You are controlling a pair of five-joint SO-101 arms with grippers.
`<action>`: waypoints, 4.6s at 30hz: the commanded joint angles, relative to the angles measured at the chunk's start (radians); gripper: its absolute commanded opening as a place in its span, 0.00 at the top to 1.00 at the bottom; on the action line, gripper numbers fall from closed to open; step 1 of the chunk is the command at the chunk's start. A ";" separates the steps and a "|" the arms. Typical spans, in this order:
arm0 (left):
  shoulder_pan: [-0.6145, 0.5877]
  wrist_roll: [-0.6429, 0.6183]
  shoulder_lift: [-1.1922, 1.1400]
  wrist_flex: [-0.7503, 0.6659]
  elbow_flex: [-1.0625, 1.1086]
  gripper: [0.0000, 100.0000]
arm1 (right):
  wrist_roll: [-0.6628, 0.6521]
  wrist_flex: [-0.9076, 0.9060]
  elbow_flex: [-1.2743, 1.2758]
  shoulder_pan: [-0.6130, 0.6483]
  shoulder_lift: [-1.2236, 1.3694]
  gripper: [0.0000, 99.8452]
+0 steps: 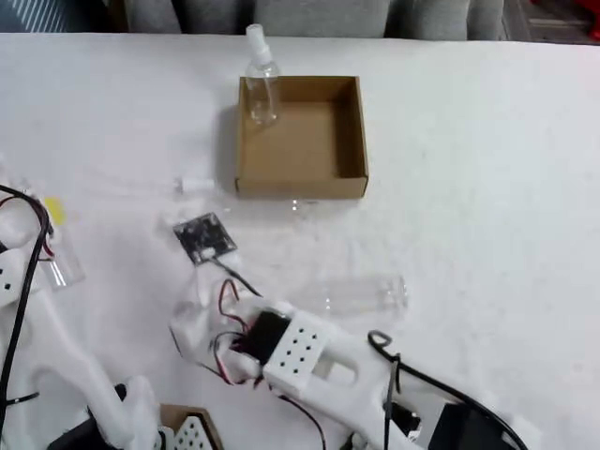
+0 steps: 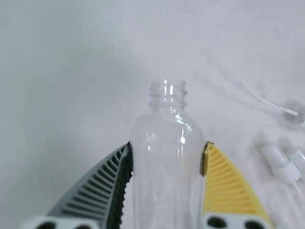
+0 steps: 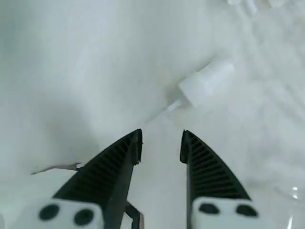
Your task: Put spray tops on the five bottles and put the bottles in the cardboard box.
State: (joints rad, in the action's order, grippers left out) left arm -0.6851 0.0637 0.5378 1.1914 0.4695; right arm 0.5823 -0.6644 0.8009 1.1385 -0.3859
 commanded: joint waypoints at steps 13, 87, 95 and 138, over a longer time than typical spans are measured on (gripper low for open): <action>-0.005 -0.009 0.024 -0.021 -0.006 0.89 | 0.166 0.139 -0.130 -0.074 0.229 0.87; 0.812 -0.183 0.415 -0.025 0.127 0.88 | -0.319 -0.469 -0.144 -0.849 -0.533 0.98; 0.558 -0.183 0.426 0.031 0.141 0.88 | -0.482 -0.298 0.133 -0.840 -0.687 0.98; 0.193 -0.198 -0.093 0.178 0.109 0.80 | -0.502 -0.159 0.318 -0.702 -0.576 0.98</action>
State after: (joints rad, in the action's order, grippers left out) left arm -0.4319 -0.2033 0.5240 1.3587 0.6199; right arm 0.0898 -0.8408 1.1231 0.4020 -0.9582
